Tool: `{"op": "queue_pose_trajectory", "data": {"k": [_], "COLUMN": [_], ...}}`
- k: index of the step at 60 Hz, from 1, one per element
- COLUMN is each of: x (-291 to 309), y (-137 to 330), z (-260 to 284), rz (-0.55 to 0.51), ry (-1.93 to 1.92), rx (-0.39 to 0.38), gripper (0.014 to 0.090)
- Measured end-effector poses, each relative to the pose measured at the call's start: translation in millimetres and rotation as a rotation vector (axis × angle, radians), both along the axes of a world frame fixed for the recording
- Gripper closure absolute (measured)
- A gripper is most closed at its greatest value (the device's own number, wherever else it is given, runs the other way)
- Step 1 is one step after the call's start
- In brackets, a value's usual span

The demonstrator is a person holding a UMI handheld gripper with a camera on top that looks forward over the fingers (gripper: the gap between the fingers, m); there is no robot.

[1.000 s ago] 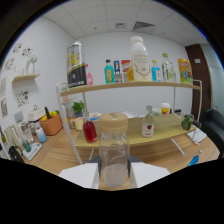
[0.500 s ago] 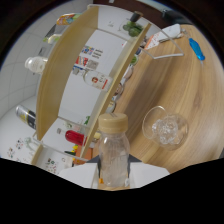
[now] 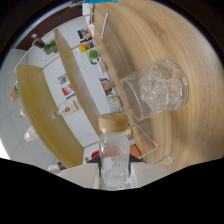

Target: Make me a cup of Mount Fuji.

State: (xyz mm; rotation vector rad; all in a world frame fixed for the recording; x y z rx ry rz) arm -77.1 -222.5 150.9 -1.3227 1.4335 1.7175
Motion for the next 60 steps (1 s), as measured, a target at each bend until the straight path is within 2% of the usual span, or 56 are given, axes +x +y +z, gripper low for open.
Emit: {"op": "queue_pose_trajectory", "data": {"k": [9, 15, 21, 28, 33, 38, 43, 60], "x": [1, 4, 9, 13, 10, 5, -1, -13], "y": [-3, -4, -4, 3, 11, 18, 25, 32], "z": [5, 10, 30, 67, 76, 57, 23, -74], "rz": [0.011, 0.018, 0.015, -0.014, -0.027, -0.005, 0.051, 0.23], "ry": [-0.059, -0.259, -0.627, -1.067, -1.308, -1.519, -1.674, -1.835], "rx": [0.01, 0.033, 0.107, 0.231, 0.279, 0.279, 0.245, 0.121], "gripper": [0.0635, 0.0636, 0.0633, 0.0633, 0.0634, 0.0635, 0.0636, 0.0635]}}
